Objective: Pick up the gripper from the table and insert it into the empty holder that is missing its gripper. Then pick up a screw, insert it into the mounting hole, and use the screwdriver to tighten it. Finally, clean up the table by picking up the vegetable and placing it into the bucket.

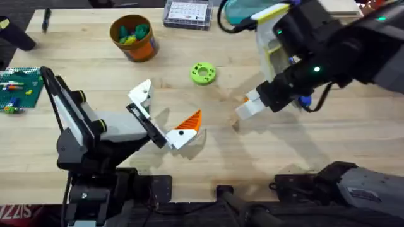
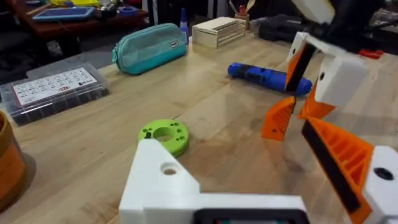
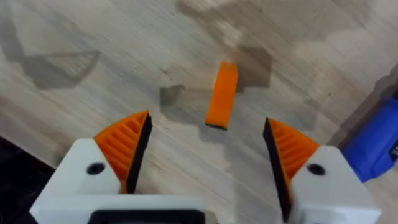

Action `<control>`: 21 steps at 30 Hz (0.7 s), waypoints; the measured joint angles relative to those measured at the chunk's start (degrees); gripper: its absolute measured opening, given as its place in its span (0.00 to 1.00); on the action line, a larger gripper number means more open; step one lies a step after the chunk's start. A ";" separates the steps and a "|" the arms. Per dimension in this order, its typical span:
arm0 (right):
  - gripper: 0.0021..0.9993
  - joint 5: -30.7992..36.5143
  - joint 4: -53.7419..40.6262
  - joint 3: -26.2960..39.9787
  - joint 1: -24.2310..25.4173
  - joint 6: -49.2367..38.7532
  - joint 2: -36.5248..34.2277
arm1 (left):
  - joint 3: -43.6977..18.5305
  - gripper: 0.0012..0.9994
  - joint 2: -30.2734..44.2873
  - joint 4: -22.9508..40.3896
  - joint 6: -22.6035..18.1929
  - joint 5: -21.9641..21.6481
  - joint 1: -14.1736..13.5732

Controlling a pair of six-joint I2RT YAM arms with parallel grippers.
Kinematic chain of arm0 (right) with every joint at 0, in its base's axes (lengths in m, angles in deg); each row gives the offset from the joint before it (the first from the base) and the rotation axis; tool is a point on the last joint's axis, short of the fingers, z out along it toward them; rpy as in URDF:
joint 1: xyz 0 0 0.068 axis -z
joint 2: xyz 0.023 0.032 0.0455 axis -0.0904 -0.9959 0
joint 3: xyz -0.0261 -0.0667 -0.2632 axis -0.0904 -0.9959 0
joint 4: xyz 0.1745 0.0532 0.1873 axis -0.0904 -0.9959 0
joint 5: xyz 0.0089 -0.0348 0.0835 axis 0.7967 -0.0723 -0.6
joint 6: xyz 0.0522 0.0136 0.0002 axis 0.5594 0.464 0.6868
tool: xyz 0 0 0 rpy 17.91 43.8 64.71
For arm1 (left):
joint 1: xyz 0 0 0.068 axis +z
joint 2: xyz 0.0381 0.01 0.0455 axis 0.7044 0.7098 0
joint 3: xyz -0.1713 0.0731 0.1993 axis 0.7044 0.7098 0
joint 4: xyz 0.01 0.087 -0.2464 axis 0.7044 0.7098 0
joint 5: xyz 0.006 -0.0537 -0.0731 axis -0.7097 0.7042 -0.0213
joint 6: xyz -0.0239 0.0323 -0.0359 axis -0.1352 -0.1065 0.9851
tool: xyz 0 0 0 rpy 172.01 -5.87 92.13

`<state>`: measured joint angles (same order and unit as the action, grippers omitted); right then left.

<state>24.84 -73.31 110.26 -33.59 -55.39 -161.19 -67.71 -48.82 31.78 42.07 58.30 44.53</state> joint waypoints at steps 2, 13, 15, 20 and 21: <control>0.99 0.64 0.14 0.00 -0.33 -0.01 -1.61 | 0.00 0.99 0.00 0.01 0.00 0.00 0.00; 0.99 1.73 2.55 0.07 -0.46 -0.03 -5.48 | 0.00 0.99 0.00 0.01 0.00 0.00 0.00; 0.99 1.73 2.57 0.11 -0.46 -0.03 -5.48 | 0.00 0.99 0.00 0.01 0.00 0.00 0.00; 0.86 1.73 2.59 0.11 -0.46 -0.17 -5.48 | 0.00 0.99 0.00 0.01 0.00 0.00 0.00; 0.83 1.73 2.59 0.11 -0.46 -0.17 -5.48 | 0.00 0.99 0.00 0.01 0.00 0.00 0.00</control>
<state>26.57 -70.72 110.37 -34.05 -55.57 -166.67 -67.71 -48.82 31.79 42.07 58.30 44.53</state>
